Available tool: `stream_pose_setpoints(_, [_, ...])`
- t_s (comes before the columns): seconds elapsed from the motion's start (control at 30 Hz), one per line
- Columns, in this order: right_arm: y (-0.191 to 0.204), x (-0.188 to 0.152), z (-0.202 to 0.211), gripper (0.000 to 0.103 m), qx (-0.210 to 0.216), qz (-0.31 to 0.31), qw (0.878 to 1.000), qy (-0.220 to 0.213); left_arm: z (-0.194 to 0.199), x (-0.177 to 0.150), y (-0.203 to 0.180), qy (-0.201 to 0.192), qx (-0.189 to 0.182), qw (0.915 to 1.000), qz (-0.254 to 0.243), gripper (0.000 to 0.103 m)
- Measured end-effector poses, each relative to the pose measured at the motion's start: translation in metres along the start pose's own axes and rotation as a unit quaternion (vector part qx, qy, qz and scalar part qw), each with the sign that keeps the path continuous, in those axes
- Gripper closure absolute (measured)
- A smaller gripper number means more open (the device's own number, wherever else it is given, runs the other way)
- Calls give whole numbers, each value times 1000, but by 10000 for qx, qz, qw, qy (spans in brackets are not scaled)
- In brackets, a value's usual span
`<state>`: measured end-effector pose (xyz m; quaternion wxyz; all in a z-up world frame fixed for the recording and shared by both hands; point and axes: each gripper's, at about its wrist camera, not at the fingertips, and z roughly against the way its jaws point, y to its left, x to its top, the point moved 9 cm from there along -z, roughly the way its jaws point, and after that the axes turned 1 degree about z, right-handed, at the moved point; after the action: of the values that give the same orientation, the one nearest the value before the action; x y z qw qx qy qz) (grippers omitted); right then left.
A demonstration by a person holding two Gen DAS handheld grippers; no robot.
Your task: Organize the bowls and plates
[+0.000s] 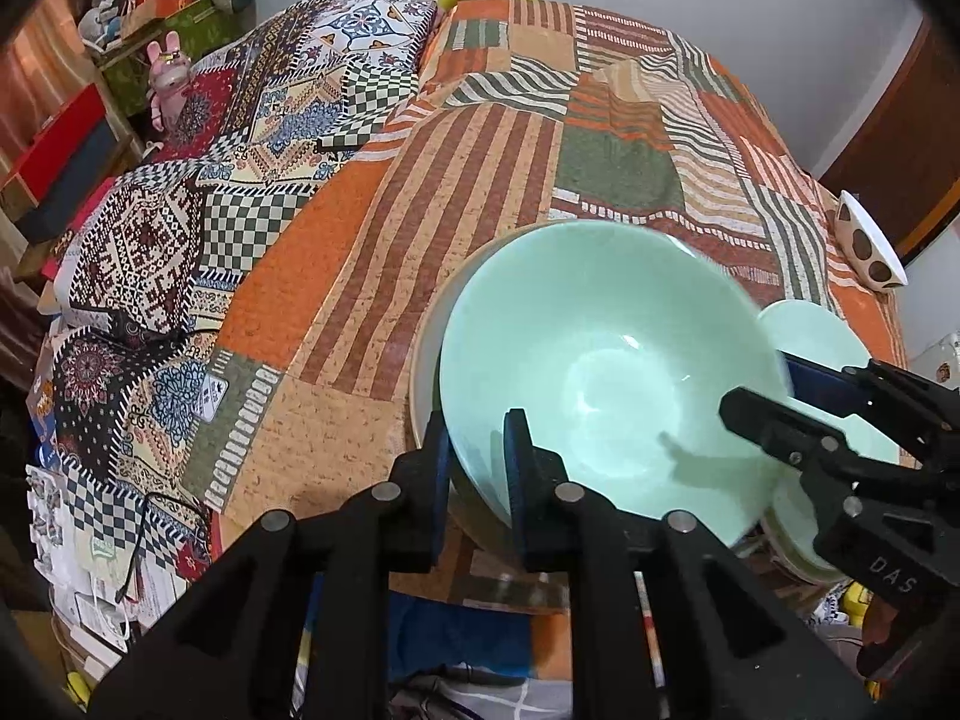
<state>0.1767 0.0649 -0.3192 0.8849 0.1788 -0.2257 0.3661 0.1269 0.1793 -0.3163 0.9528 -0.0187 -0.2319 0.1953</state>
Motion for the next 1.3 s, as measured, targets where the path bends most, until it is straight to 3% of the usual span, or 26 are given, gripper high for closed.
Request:
stream_pose_setpoints(0.2, [-3,-1,6,62,67,-34,10000,-15,18,5,1,-316,143,9994,-33,69])
stream_pose_setpoints(0.5, [-20,15,53,61,-16,-145,9982,-585,68,36,-35,-927,4,9949,-409,65])
stream_pose_setpoints(0.57, [-31,21,73,55,-84,-212,9963,-828,83,45,-54,-1133,-70,9919,-570,65])
stream_pose_setpoints(0.73, [-68,34,124,52,-344,-447,9881,-1429,123,71,-113,-1722,-328,9795,-992,54])
stream_pose_setpoints(0.9, [-119,35,178,43,-683,-793,9738,-2020,145,95,-178,-2076,-700,9676,-1254,48])
stream_pose_setpoints(1.1, [-182,21,224,42,-1204,-1135,9584,-2326,141,120,-251,-2073,-1165,9612,-1397,45])
stream_pose_setpoints(1.3, [-241,1,246,42,-1613,-1577,9445,-2389,113,141,-320,-1983,-1316,9548,-1778,45])
